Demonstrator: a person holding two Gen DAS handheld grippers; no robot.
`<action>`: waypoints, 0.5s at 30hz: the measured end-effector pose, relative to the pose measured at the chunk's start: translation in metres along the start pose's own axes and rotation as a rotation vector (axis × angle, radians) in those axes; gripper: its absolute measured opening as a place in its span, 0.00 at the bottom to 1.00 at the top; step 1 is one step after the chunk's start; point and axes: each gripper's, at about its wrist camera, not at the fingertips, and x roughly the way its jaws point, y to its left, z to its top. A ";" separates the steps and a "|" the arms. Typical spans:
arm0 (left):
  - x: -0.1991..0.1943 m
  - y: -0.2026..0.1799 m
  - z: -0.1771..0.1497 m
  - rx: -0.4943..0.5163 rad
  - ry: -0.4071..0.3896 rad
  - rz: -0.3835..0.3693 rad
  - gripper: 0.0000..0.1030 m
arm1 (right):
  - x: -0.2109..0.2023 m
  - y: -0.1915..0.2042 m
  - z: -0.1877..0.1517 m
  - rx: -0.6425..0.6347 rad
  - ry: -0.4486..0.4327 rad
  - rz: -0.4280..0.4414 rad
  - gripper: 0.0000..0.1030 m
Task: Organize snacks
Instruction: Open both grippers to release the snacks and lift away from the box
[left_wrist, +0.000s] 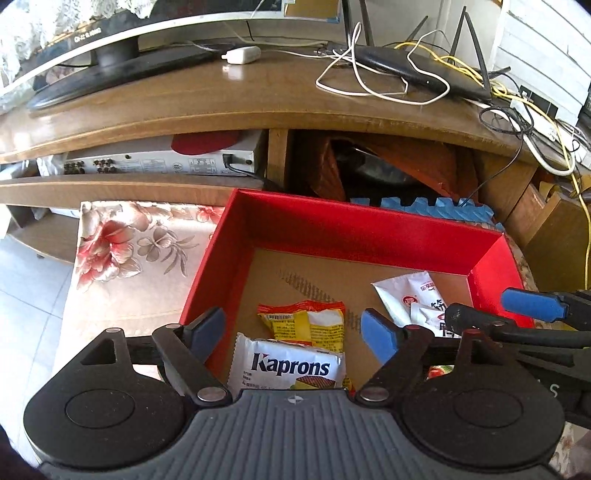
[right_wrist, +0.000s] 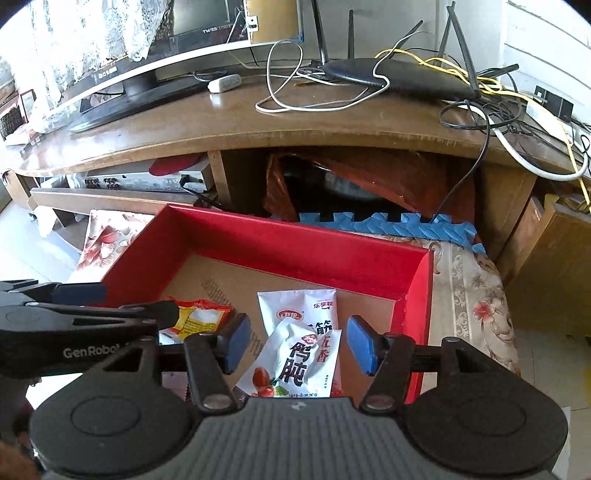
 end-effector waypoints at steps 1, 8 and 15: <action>-0.001 0.000 0.000 -0.001 -0.002 -0.002 0.84 | -0.002 0.000 0.000 0.000 -0.004 0.000 0.49; -0.008 0.001 -0.001 0.000 -0.019 -0.010 0.86 | -0.011 0.001 -0.001 -0.004 -0.020 -0.005 0.50; -0.019 0.002 -0.005 0.002 -0.031 -0.012 0.86 | -0.023 0.006 -0.005 -0.028 -0.043 -0.008 0.51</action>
